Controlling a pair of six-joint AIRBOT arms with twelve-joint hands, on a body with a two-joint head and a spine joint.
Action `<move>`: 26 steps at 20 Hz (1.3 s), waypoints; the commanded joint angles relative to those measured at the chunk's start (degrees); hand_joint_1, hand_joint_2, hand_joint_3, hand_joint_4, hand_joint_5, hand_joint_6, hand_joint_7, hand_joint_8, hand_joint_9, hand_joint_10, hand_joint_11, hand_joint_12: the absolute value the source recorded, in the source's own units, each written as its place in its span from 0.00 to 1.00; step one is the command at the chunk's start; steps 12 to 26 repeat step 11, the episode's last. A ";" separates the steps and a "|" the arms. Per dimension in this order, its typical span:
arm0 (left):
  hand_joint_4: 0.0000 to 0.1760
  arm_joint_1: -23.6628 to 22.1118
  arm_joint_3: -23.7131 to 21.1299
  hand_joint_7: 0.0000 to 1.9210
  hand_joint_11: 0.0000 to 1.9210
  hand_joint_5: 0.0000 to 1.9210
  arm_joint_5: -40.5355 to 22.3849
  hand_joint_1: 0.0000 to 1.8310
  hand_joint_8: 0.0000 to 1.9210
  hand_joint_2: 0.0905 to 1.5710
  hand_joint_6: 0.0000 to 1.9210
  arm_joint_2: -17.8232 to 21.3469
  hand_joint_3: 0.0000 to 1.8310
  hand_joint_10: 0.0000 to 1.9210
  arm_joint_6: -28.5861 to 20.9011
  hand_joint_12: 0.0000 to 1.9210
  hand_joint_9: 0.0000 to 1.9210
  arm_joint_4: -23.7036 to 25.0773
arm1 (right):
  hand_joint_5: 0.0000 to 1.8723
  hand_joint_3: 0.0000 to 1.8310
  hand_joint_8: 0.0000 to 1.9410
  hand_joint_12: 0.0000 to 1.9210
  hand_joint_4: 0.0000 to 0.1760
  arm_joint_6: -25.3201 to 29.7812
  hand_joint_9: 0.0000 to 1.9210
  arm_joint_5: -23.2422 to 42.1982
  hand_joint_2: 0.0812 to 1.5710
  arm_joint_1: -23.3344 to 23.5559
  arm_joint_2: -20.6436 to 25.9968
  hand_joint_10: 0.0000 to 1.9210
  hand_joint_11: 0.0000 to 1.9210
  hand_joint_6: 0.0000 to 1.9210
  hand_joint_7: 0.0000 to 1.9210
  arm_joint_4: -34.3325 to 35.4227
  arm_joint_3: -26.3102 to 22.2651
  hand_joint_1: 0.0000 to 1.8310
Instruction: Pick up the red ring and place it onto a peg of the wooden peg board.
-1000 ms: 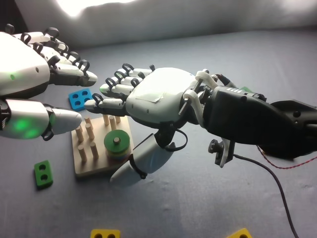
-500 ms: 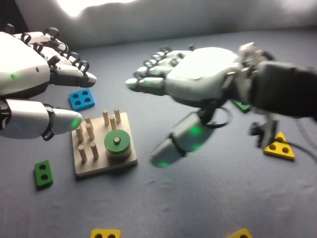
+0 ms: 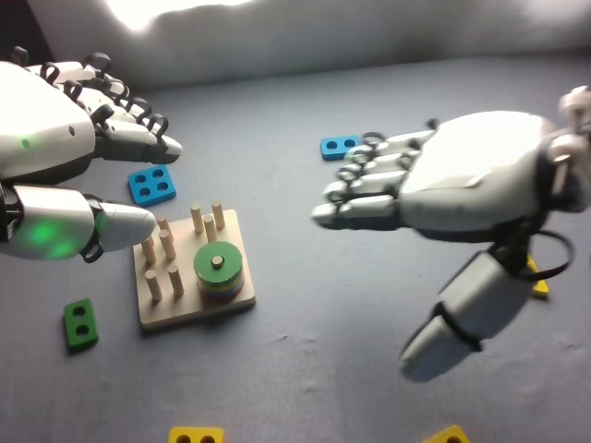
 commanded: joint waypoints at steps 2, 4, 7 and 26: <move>0.00 -0.92 -0.10 0.17 0.00 0.16 -3.78 0.00 0.00 0.89 0.00 0.80 0.00 0.01 -0.01 0.23 0.14 -0.66 | 0.00 0.01 0.00 0.00 0.00 0.39 0.00 0.90 0.43 1.11 2.06 0.00 0.00 0.00 0.00 0.57 -0.16 0.05; 0.00 -0.87 -0.02 0.16 0.00 0.16 -3.69 0.00 0.00 0.90 0.00 0.79 0.00 0.00 -0.01 0.22 0.13 -0.72 | 0.00 0.01 0.00 0.00 0.00 0.41 0.00 -1.58 0.55 0.76 3.18 0.00 0.00 0.00 0.00 0.97 -0.01 0.00; 0.00 -0.78 0.26 0.17 0.00 0.16 -3.68 0.00 0.00 0.90 0.00 0.79 0.00 0.00 0.00 0.23 0.14 -0.61 | 0.01 0.01 0.00 0.00 0.00 -9.07 0.00 -4.63 0.65 0.76 4.62 0.00 0.00 0.00 0.00 15.00 0.61 0.00; 0.00 -0.78 0.46 0.18 0.00 0.17 -3.68 0.00 0.00 0.90 0.00 0.80 0.00 0.00 0.00 0.25 0.15 -0.46 | 0.01 0.02 0.00 0.00 0.00 -29.79 0.00 -7.78 0.67 0.81 6.26 0.00 0.00 0.00 0.00 32.82 0.71 0.00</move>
